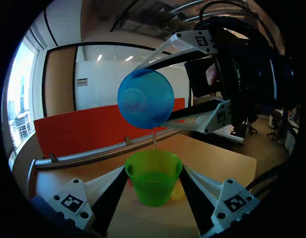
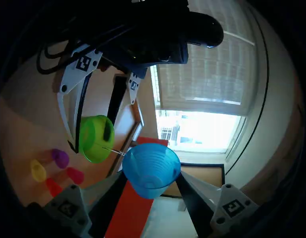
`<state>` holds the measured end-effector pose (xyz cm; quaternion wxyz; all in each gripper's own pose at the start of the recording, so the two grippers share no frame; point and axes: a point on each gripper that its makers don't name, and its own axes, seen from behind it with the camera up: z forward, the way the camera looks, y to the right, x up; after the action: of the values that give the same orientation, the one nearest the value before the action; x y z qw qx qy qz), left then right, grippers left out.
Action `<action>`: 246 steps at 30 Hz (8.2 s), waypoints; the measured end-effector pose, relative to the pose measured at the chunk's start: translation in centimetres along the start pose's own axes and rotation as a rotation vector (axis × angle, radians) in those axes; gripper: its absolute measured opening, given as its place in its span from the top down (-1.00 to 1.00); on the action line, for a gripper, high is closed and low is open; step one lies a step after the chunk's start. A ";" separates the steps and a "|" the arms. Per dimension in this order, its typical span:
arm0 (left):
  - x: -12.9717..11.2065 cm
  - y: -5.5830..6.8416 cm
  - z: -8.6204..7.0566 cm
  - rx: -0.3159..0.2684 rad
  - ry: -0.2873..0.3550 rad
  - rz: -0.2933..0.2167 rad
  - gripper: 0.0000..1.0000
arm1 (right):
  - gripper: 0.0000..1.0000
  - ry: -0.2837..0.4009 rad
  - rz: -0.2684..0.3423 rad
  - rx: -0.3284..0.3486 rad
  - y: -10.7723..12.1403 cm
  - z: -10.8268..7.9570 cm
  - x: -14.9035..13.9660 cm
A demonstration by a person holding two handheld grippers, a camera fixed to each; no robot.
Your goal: Pour water
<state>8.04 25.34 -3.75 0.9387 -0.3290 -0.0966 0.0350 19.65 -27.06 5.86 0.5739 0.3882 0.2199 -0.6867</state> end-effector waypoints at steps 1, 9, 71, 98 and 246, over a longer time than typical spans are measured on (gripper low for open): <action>0.0 0.0 0.0 0.000 0.000 -0.001 -0.74 | -0.77 0.000 -0.005 0.000 0.0 0.0 0.0; 0.1 -0.1 0.1 0.001 0.002 0.001 -0.74 | -0.77 -0.004 -0.034 0.001 0.1 0.3 -0.3; 0.2 -0.3 0.1 0.004 0.007 -0.001 -0.74 | -0.78 -0.018 -0.060 -0.001 -0.3 -1.2 0.9; -1.2 -0.5 -0.3 0.009 -0.020 0.004 -0.74 | -0.77 -0.036 0.629 -0.036 -3.1 -1.6 0.5; -30.4 -4.6 7.3 -0.034 -0.456 -0.012 -0.80 | -0.78 -0.250 1.530 0.137 -18.8 1.8 -0.4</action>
<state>-23.16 22.25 -0.12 0.8872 -0.3276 -0.3085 0.1014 1.09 -23.54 4.60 0.8835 0.3860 -0.2185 -0.1504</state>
